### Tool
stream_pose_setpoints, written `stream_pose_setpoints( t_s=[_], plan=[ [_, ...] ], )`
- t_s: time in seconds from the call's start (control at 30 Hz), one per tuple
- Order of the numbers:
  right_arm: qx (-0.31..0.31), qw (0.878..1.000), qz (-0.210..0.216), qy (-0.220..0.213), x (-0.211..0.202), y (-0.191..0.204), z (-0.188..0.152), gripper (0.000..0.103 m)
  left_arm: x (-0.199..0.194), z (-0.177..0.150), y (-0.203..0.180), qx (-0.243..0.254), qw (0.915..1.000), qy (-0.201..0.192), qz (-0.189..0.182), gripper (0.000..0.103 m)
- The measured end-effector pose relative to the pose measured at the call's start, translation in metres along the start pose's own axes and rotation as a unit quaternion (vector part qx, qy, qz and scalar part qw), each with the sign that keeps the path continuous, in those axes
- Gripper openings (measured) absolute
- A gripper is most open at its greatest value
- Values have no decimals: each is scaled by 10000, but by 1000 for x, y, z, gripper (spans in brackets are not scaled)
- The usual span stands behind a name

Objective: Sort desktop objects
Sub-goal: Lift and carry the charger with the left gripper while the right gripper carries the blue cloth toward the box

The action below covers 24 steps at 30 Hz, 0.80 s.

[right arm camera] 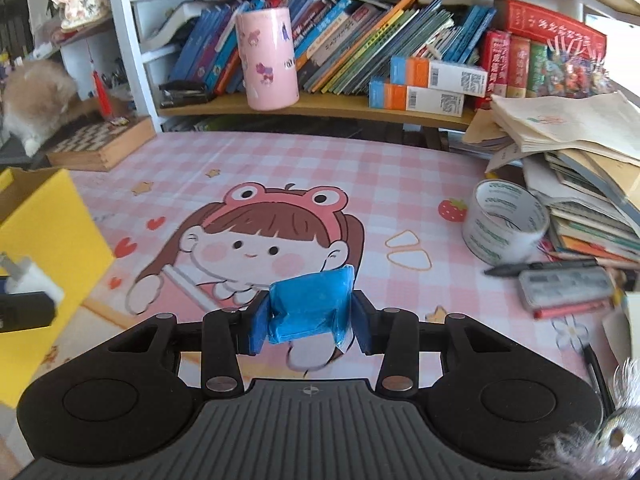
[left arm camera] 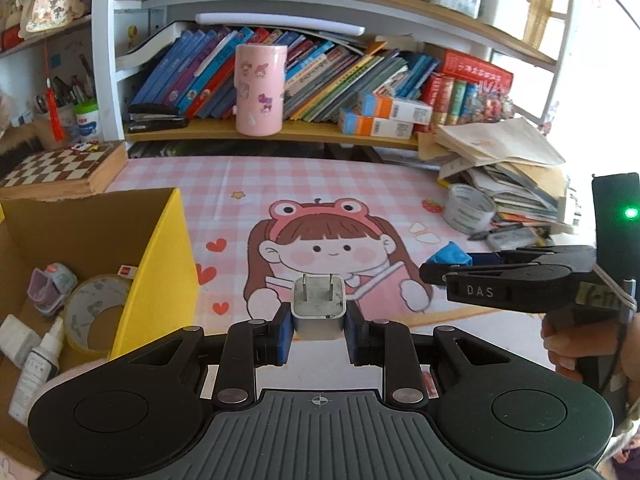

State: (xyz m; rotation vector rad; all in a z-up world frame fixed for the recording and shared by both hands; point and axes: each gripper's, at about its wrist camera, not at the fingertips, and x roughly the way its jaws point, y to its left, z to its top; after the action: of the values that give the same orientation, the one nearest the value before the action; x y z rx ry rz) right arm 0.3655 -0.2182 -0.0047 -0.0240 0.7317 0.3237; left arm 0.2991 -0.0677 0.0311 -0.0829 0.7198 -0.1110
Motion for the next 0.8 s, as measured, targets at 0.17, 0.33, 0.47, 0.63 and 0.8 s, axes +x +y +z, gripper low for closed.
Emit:
stream_pose_setpoints(
  t_s=[0.17,0.33,0.47,0.63,0.8],
  plan=[
    [170,9998,40,-96,-36,16,-16,39,-24,-13,-1,70,9998,-83,-170,25],
    [362,9992,11,-174,-67,35,-32,39,-48,-28,6,69,9993,-161,-326,25],
    [447,9987,-81,-250,-90,52,-46,39,-66,-41,15,22,9988,-207,-444,25],
    [480,9981,-260,-290,-112,71,-65,39,-87,-62,23,114,9979,-191,-615,25],
    [640,9966,-439,-281,-136,96,-90,38,-113,-83,34,183,9970,-197,-730,25]
  ],
)
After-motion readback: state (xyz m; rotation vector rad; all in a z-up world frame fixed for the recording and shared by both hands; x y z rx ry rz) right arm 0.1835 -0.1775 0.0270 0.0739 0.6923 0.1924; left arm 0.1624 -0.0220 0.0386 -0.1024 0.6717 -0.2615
